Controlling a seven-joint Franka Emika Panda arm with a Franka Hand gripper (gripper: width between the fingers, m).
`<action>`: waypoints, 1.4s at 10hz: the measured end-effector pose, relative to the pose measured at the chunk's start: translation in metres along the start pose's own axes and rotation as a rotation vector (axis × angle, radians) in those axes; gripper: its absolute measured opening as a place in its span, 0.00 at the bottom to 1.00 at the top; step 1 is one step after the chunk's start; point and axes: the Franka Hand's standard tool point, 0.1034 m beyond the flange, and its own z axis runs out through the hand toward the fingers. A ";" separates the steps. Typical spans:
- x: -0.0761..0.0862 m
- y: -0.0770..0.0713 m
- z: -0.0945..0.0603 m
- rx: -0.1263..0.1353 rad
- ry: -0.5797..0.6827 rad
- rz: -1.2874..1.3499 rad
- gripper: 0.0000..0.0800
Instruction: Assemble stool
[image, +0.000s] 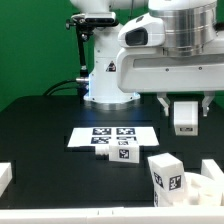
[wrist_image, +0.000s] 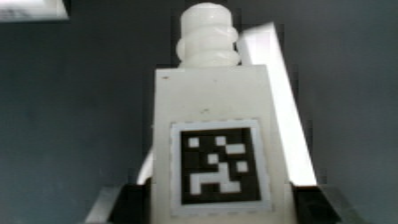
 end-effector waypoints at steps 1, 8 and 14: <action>-0.002 -0.002 0.002 0.006 0.036 -0.004 0.42; 0.026 -0.048 -0.016 0.093 0.572 -0.170 0.42; 0.044 -0.043 0.007 0.057 0.721 -0.286 0.42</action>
Offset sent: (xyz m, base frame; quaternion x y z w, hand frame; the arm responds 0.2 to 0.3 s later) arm 0.0618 -0.0071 0.0459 -0.1409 0.1971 -0.2101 0.9472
